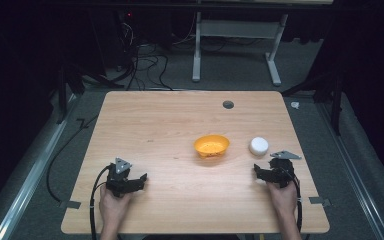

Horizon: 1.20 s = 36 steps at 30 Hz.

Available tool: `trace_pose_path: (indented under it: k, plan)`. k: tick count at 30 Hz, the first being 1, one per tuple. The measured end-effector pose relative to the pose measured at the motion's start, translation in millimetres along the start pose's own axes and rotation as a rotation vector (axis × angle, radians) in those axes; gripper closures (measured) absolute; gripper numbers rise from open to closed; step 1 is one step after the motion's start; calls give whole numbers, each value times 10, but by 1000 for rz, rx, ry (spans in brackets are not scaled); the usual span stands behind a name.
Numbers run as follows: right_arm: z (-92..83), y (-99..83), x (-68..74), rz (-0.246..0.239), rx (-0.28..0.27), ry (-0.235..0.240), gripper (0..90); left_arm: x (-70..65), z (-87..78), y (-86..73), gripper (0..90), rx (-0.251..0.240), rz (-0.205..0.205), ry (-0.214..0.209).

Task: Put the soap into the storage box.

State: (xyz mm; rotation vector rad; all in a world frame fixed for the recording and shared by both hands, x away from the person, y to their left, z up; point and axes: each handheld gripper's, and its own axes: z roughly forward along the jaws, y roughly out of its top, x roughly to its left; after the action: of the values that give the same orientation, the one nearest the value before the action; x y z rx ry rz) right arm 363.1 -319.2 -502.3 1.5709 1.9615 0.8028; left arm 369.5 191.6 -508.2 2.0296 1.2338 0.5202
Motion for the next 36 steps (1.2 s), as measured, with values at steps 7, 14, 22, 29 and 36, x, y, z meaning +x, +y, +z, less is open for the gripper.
trace_pose_path:
  k: [7,14,22,29,36]
  plan:
    - [-1,-1,6,1,1,6,188,0,0,0,197,0,0,0]
    - [-1,-2,10,-11,4,16,168,0,0,0,197,0,-1,1]
    - [-26,-18,-6,3,-6,24,191,0,0,1,197,0,-1,1]
    - [-65,-10,-40,9,-25,34,188,0,0,1,197,0,-1,1]
    - [-92,100,-68,21,-49,52,172,0,0,1,197,0,-1,1]
